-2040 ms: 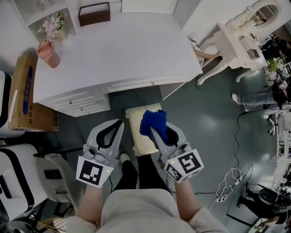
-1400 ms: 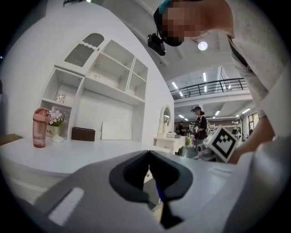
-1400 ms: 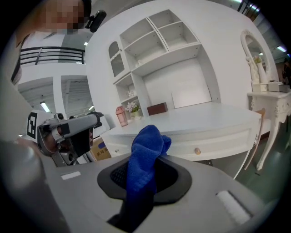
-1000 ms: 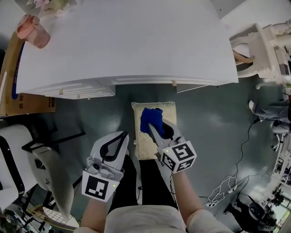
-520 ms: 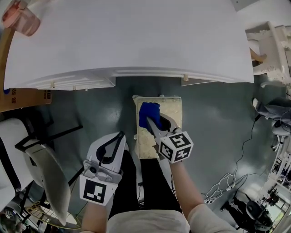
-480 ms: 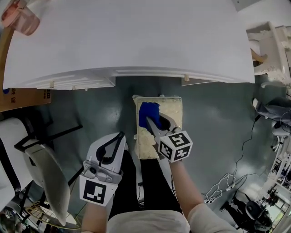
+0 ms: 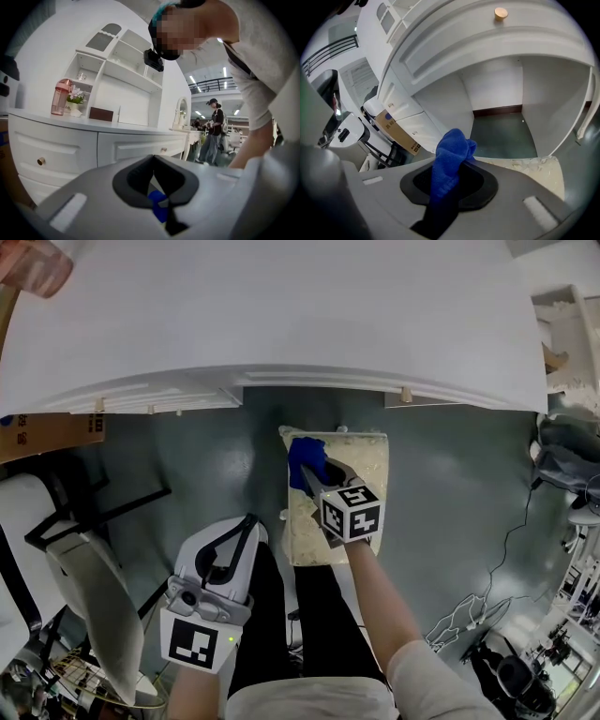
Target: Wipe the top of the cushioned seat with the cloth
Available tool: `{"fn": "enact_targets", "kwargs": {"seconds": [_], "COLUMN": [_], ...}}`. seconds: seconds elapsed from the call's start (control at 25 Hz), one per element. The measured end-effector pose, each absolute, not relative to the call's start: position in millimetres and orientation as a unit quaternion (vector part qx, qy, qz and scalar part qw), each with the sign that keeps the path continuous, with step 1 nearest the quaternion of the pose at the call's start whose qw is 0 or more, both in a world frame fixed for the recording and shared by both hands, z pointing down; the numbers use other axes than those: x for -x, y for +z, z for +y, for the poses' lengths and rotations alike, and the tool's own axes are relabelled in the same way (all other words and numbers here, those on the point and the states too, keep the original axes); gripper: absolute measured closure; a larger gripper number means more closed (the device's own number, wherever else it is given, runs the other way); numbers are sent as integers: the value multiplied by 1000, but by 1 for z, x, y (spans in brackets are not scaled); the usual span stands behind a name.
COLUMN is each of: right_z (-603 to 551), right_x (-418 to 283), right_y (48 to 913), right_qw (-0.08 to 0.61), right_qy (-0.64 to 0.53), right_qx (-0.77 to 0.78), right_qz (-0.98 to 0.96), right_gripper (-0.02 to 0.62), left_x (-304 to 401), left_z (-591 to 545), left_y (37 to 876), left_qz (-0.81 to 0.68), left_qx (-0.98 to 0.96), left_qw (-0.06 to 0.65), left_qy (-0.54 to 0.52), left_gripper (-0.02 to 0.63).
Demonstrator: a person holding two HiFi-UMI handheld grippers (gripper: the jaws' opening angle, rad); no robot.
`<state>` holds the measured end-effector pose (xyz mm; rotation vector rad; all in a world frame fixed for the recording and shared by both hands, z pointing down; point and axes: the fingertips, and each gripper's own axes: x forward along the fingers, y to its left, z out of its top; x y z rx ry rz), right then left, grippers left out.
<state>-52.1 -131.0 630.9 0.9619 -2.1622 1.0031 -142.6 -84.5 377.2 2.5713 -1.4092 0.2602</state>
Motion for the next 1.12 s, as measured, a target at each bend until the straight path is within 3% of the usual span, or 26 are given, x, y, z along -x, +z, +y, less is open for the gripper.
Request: {"fn": "enact_targets", "kwargs": {"seconds": [0.16, 0.48, 0.76, 1.12], "right_z": [-134, -135, -132, -135], "right_x": [48, 42, 50, 21], "right_y": [652, 665, 679, 678], "right_qw": [306, 335, 389, 380], "right_qy": [374, 365, 317, 328], "right_qx": [-365, -372, -355, -374], "right_qz": [-796, -785, -789, -780], "right_gripper": [500, 396, 499, 522], "left_x": [145, 143, 135, 115], "left_z": [-84, -81, -84, -87], "left_y": [381, 386, 389, 388], "left_qz": [-480, -478, -474, -462], "left_qx": [-867, -867, -868, -875], "left_qw": [100, 105, 105, 97], "left_qy": [90, 93, 99, 107], "left_gripper": [606, 606, 606, 606]}}
